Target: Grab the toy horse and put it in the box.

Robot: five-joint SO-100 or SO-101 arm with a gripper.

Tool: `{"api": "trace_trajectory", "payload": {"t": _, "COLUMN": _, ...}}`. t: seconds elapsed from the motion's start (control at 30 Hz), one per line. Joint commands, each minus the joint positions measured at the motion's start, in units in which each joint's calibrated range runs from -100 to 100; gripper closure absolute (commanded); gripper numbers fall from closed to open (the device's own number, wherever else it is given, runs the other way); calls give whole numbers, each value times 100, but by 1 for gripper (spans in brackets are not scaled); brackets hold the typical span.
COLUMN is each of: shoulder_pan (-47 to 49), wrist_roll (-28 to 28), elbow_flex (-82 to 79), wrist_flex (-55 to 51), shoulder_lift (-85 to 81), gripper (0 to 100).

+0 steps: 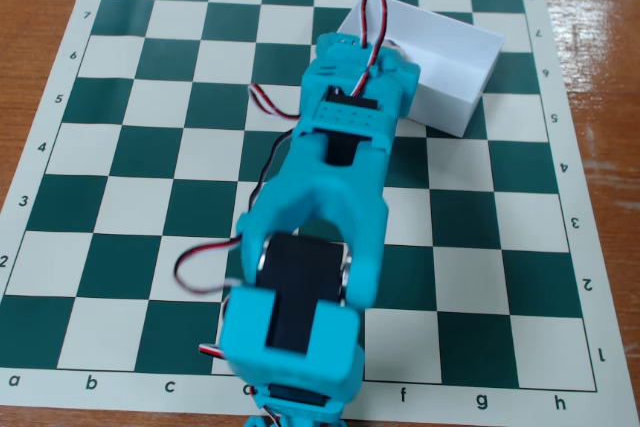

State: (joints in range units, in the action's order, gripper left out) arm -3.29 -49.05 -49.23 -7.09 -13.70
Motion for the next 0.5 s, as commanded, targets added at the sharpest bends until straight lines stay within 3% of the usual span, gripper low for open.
{"api": "trace_trajectory", "payload": {"t": 0.0, "shoulder_pan": 200, "wrist_roll": 43, "elbow_flex": -1545, "wrist_flex": -669, "shoulder_lift": -2090, "gripper": 72}}
{"api": "trace_trajectory", "payload": {"t": 0.27, "shoulder_pan": 493, "wrist_roll": 336, "elbow_flex": -3939, "wrist_flex": -2364, "shoulder_lift": -5479, "gripper": 72}}
{"api": "trace_trajectory", "payload": {"t": 0.47, "shoulder_pan": 650, "wrist_roll": 395, "elbow_flex": -4840, "wrist_flex": -3535, "shoulder_lift": -6984, "gripper": 72}}
